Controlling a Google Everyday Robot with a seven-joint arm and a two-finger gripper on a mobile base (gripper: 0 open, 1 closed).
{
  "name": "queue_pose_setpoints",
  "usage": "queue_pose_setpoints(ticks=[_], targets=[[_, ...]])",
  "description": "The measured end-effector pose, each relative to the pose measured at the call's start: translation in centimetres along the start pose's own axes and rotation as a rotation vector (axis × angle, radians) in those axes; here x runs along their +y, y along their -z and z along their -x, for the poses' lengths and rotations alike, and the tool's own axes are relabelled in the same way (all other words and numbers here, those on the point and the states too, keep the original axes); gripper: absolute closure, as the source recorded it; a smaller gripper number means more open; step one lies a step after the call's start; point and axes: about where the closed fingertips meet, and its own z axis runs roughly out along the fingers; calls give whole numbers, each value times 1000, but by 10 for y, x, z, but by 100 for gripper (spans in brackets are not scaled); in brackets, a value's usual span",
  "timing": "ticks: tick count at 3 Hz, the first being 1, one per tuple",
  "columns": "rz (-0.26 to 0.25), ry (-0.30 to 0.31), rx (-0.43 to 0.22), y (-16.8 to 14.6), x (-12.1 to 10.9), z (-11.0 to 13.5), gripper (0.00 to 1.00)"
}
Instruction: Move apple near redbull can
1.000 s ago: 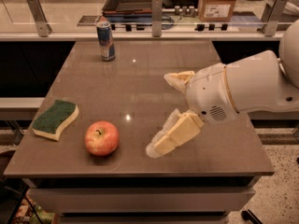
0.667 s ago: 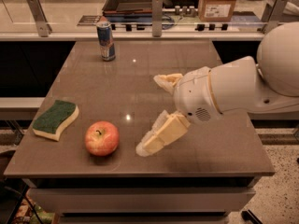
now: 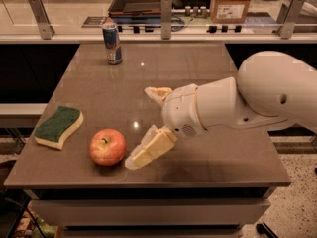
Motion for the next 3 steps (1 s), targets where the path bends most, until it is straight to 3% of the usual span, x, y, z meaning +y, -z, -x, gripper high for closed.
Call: queue_pose_setpoints(ticks=[3], targets=[[100, -15, -125, -58, 23, -3, 0]])
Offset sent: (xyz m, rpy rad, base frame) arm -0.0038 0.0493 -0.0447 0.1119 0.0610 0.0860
